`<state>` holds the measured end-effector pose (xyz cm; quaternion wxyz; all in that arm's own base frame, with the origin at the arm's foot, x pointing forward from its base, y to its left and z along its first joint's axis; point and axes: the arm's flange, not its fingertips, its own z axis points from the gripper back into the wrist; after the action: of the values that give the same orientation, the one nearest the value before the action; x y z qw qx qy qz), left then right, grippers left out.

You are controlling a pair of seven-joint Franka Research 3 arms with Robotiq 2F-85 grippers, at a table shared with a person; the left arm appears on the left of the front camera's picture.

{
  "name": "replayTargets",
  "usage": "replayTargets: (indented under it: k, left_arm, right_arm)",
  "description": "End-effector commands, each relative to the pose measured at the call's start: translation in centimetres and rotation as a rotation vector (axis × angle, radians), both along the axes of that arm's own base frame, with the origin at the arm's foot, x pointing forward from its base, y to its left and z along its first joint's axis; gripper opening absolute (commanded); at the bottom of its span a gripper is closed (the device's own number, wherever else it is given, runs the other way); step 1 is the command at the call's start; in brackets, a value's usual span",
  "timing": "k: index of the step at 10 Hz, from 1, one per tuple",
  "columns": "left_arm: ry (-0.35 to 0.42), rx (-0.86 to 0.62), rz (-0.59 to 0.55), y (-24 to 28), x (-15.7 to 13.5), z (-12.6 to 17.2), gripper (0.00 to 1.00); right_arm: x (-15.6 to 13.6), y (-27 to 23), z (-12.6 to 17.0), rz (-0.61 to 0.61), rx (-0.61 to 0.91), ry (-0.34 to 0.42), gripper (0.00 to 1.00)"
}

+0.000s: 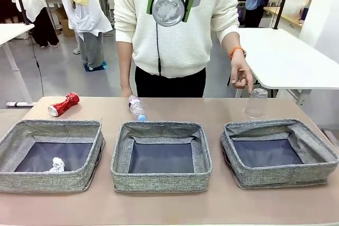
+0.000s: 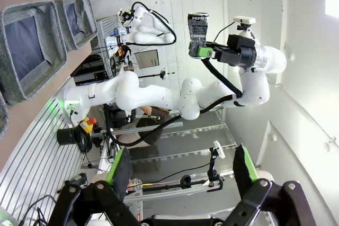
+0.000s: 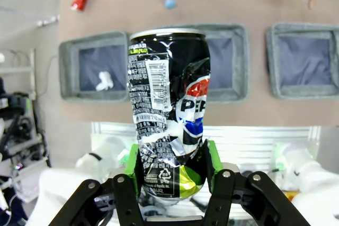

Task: Sort the waste into the appropriate baskets.
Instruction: Place the picked waste into the Fabric basket indicated by the person.

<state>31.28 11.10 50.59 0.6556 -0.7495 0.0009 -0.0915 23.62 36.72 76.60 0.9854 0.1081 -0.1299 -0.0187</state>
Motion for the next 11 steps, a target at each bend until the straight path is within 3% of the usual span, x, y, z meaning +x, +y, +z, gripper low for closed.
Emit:
replayTargets:
  k: [1,7,9,10,11]
  left_arm:
    - [0.001,-0.004,0.003,0.1,-0.1,0.2,1.0]
    - [0.001,-0.004,0.003,0.1,-0.1,0.2,1.0]
    - [0.001,-0.004,0.003,0.1,-0.1,0.2,1.0]
    - [0.001,-0.004,0.003,0.1,-0.1,0.2,1.0]
    - [0.001,-0.004,0.003,0.1,-0.1,0.2,1.0]
  right_arm:
    - [-0.2,-0.2,-0.1,-0.005,0.012,-0.003,0.56]
    - [0.0,0.0,0.0,0.0,0.0,0.0,0.56]
    - [1.0,-4.1,-2.9,0.115,-0.018,0.049,0.56]
    - [1.6,-7.6,-5.3,0.16,0.012,0.11,0.56]
    - [2.5,-11.5,-8.7,0.06,0.012,0.179,0.56]
